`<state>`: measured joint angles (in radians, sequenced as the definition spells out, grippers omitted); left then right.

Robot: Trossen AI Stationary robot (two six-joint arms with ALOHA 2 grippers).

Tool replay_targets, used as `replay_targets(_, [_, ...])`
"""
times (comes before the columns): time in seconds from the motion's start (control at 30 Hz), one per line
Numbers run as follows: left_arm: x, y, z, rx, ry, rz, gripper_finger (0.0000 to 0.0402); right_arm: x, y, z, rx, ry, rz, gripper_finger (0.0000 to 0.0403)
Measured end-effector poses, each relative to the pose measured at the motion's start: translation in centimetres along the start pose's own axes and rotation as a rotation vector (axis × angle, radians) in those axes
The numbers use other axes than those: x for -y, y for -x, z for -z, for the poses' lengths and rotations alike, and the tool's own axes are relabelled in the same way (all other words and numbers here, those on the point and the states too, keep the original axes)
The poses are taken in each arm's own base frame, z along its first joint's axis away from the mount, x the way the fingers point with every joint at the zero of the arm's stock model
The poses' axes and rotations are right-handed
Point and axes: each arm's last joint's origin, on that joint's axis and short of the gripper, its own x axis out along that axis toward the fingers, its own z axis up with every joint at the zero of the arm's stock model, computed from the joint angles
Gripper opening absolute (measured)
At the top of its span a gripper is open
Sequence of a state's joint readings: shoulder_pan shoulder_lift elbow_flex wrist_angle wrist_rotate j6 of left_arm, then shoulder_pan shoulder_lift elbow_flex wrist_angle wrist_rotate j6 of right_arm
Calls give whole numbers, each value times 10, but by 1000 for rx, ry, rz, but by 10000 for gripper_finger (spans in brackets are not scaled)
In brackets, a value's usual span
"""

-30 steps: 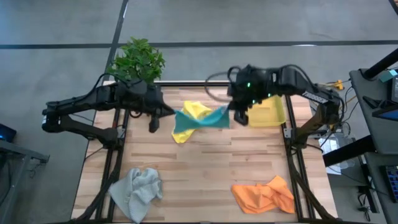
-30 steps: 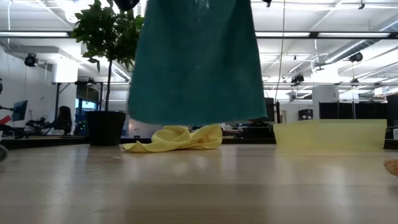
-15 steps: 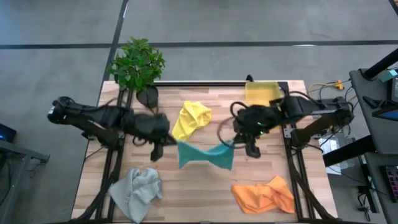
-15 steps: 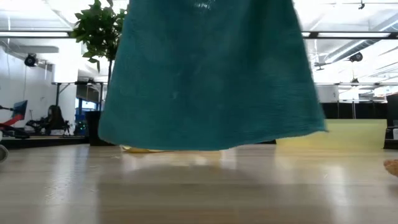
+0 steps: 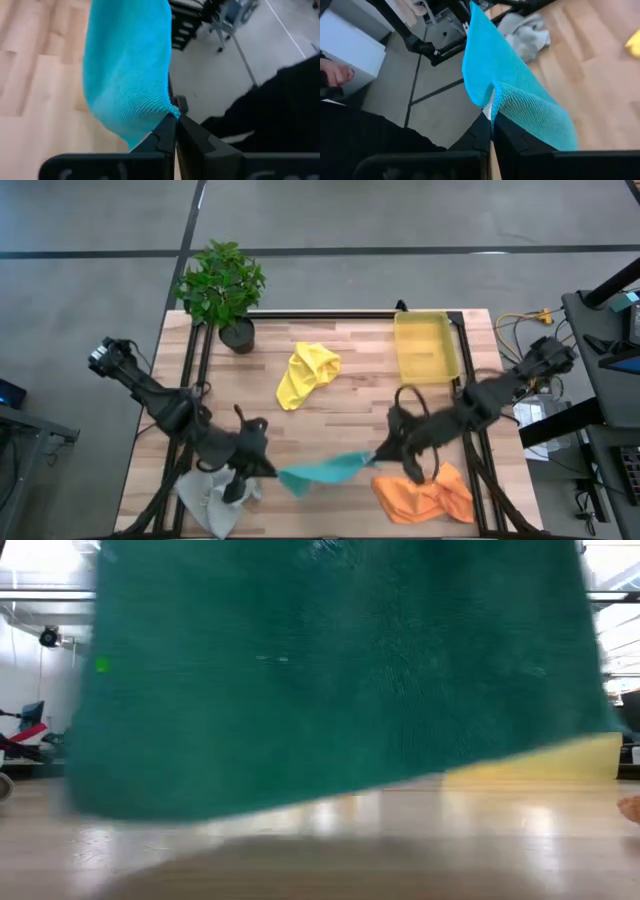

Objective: Fold microfiber towels
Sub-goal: Fold the blue microfiber towel

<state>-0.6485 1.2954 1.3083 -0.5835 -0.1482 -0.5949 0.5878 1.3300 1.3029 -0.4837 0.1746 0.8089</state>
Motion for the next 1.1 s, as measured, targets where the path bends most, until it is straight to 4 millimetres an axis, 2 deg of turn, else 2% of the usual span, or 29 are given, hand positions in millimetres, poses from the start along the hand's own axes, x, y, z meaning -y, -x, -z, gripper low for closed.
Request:
replay_targets(0.17, [7, -7, 8, -36, -24, 9, 0, -16, -27, 26, -15, -26, 25, 9])
replay_targets(0.3, [3, -12, 15, -87, -43, -57, 0, -15, -47, 39, -36, -29, 94, 9])
replay_targets(0.43, [-3, -14, 22, -151, -55, -127, 0, -8, -56, 42, -59, -32, 140, 9])
replay_targets(0.6, [1, -11, 18, -146, -14, -54, 0, -10, -48, 37, -96, -89, 67, 9])
replay_targets(0.7, [9, -2, 14, -109, -4, 46, 0, -20, -35, 30, -97, -107, -9, 9])
replay_targets(0.9, [19, 8, 2, -39, 37, 223, 0, -35, -20, 16, -123, -111, -133, 9])
replay_targets(1.1, [18, 6, 5, -68, 31, 213, 0, -35, -18, 16, -143, -67, -142, 9])
